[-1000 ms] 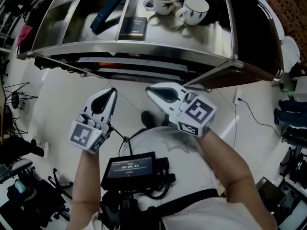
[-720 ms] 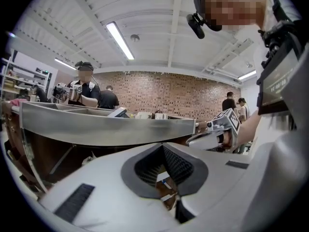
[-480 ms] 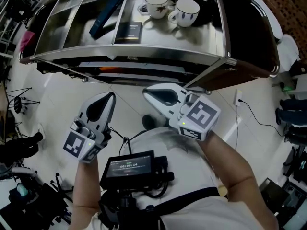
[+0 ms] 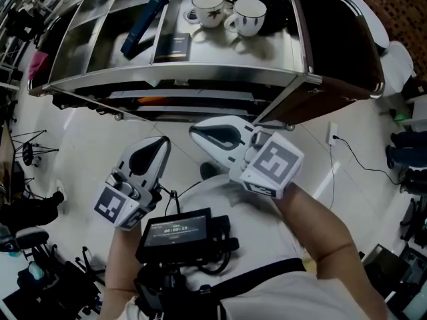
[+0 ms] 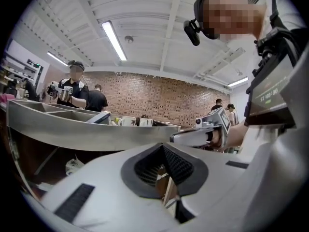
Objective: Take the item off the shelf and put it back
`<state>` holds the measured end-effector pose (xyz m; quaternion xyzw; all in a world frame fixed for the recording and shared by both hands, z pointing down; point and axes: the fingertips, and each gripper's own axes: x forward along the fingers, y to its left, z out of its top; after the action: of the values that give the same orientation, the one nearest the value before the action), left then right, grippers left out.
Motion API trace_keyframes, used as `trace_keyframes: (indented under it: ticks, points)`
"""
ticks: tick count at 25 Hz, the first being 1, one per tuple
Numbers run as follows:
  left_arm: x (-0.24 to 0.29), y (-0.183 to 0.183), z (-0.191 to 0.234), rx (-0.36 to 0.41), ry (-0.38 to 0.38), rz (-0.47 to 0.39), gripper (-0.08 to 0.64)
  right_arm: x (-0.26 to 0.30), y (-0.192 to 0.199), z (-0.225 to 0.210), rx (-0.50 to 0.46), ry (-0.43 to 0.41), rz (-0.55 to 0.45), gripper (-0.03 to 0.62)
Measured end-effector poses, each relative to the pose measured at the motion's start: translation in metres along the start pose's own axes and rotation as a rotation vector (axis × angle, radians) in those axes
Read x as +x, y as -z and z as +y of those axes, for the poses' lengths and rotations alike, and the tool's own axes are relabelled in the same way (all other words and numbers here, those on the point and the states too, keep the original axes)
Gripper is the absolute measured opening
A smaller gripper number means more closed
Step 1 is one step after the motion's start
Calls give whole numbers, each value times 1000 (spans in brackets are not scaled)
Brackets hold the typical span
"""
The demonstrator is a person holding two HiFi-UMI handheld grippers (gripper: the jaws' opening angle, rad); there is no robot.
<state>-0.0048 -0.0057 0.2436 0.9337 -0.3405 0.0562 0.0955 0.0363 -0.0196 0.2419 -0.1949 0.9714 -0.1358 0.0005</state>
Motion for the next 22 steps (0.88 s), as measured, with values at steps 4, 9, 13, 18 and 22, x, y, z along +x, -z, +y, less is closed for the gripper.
trace_keyframes:
  ticks: [4,9,13,18,22]
  points:
    - [0,0,-1,5,6,4,5,0,-1,-2,-3,11,-16,3]
    - [1,0,-1,13,9,6,5,2,0,0,-4,3,-22,3]
    - [4,1,-2,16,15,10,5,2,-1,-1,-6,4,-24,3]
    - [6,1,-2,24,23,10,5,1,-2,-4,-8,11,-25,3]
    - [7,1,-3,24,31,13,5,1,-2,-4,-14,18,-26,2]
